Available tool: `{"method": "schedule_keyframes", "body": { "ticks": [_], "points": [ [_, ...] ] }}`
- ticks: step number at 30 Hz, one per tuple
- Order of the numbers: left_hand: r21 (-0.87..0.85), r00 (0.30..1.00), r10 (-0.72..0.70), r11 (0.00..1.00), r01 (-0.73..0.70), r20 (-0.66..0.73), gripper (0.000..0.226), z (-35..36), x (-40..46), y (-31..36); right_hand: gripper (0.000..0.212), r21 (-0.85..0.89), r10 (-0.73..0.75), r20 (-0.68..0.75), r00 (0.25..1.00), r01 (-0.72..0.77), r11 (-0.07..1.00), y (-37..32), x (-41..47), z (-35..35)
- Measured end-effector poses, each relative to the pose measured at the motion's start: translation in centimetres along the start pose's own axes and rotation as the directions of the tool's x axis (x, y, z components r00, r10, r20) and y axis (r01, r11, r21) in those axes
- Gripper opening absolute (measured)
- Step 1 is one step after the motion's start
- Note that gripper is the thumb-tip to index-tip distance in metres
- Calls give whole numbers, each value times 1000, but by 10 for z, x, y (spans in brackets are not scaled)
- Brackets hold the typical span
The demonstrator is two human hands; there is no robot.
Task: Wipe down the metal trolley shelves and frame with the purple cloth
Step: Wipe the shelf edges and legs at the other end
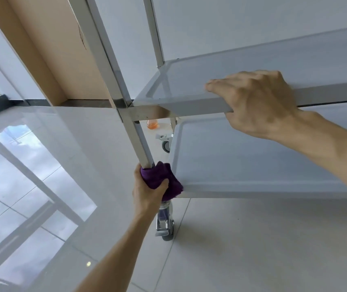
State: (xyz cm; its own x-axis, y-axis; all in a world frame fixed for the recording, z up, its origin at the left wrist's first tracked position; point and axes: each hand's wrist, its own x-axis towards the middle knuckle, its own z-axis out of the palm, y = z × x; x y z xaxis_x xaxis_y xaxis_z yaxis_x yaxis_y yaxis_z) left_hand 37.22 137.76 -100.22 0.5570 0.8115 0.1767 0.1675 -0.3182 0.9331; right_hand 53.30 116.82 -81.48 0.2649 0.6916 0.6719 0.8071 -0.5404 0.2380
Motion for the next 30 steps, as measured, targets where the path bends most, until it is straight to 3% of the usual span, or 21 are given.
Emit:
{"method": "schedule_keyframes", "body": {
  "ticks": [2,5,9,12,15,21,25,27,30],
  "points": [
    [3,1000,-8,1000,8,-16,62,1,1,-4,51,5,3,-12,1000,-3,1000,-1,0,0],
    [-23,989,91,995,-95,-117,60,-1,12,22,51,-5,3,-26,1000,-3,1000,-2,0,1],
    [-118,925,251,948,-294,-287,71,-11,32,75,50,6,-4,-43,999,4,1000,-1,1,1],
    [-122,904,262,940,-319,-338,78,-13,35,86,46,-8,-8,-36,999,8,1000,-1,1,1],
    [-99,939,188,969,-225,-286,80,-6,27,64,46,-21,-4,-22,1000,3,1000,-4,1,1],
    [109,1000,14,994,-13,-4,65,-7,-6,-5,43,-35,1,55,999,1,999,-7,2,-2],
    [148,997,69,987,-65,-24,67,-23,-21,-2,46,8,-47,58,997,46,999,-6,0,-8],
    [175,988,155,973,-149,-23,69,-33,-35,5,48,-44,-148,-57,987,146,988,-6,-5,-10],
    [213,958,282,934,-287,53,74,-46,-54,14,35,-28,-323,-286,902,329,944,-12,-25,-7]
  ]
}}
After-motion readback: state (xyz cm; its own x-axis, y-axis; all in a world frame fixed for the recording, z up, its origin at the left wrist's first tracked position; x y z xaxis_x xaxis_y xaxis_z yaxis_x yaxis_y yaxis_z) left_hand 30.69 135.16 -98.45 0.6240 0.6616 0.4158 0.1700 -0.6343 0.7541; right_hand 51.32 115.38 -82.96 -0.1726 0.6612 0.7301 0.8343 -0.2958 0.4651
